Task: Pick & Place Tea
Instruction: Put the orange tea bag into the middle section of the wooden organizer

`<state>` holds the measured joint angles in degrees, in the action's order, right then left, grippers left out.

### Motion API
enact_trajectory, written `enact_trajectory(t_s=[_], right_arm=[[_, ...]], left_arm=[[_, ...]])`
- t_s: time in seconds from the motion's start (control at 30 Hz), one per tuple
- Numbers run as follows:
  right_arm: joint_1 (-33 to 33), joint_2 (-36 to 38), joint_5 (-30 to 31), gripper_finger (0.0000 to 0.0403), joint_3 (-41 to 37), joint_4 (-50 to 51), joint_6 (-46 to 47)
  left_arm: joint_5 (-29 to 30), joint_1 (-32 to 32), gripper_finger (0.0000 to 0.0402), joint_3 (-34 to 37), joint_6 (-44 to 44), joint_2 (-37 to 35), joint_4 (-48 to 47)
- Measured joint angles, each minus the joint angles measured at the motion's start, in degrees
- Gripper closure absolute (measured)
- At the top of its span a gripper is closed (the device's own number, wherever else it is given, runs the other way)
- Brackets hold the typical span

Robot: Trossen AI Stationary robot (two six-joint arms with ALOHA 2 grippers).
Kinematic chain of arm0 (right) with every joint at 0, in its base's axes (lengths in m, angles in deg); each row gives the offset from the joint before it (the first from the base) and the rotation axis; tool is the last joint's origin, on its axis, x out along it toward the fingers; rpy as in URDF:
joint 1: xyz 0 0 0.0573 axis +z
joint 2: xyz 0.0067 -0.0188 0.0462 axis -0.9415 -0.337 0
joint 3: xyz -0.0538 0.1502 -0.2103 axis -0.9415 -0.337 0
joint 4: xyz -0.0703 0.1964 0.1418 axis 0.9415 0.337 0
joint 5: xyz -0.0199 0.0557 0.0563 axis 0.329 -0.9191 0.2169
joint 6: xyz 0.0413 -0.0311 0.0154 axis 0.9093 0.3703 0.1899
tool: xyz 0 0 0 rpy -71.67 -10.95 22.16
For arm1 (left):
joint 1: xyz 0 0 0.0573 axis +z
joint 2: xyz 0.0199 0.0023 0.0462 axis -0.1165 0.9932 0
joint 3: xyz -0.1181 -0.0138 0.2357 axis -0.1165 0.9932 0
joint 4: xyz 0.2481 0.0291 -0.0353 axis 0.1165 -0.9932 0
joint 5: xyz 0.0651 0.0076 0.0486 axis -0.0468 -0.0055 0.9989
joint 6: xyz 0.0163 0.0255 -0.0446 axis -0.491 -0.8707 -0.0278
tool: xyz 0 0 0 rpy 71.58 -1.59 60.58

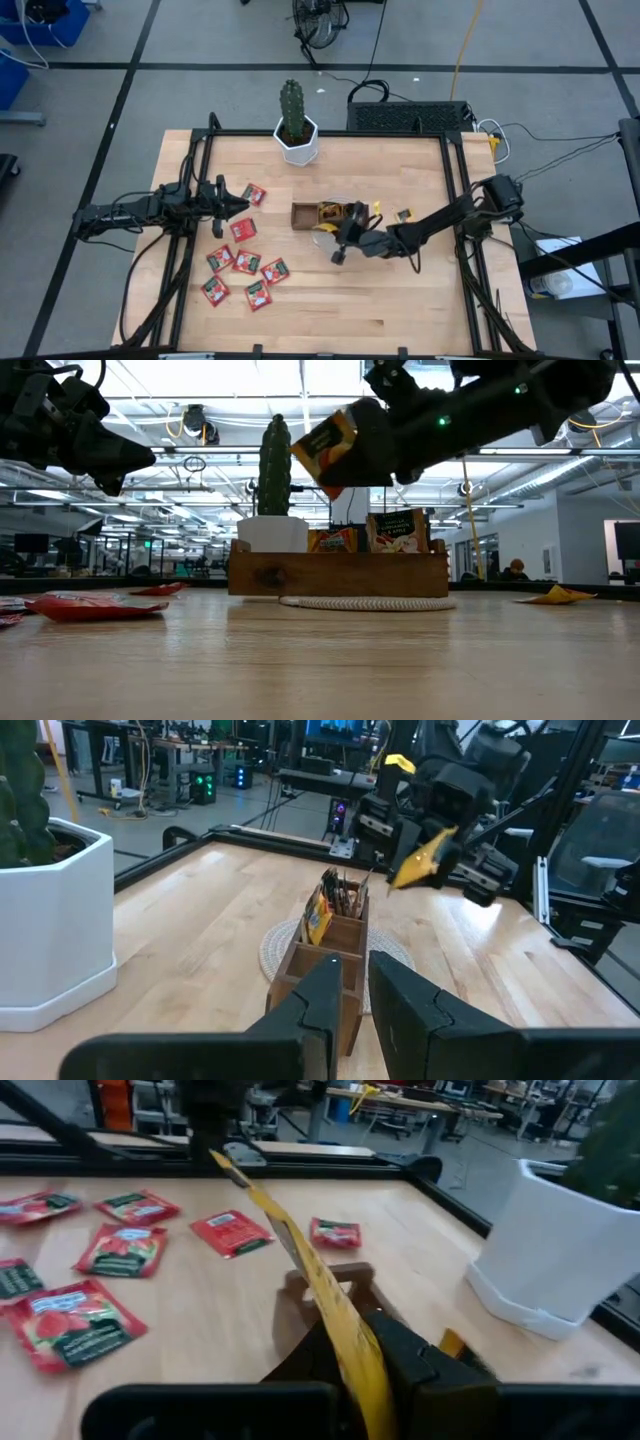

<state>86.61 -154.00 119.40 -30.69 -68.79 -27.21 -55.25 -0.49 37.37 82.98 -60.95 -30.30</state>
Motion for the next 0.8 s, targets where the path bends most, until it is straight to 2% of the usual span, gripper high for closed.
enact_trajectory(t_s=[0.8], right_arm=[[-2.4,-2.4,1.4,0.0391,1.1,4.4,4.2]], left_arm=[[0.0,0.0,0.0344,0.0,0.0,0.0,0.0]])
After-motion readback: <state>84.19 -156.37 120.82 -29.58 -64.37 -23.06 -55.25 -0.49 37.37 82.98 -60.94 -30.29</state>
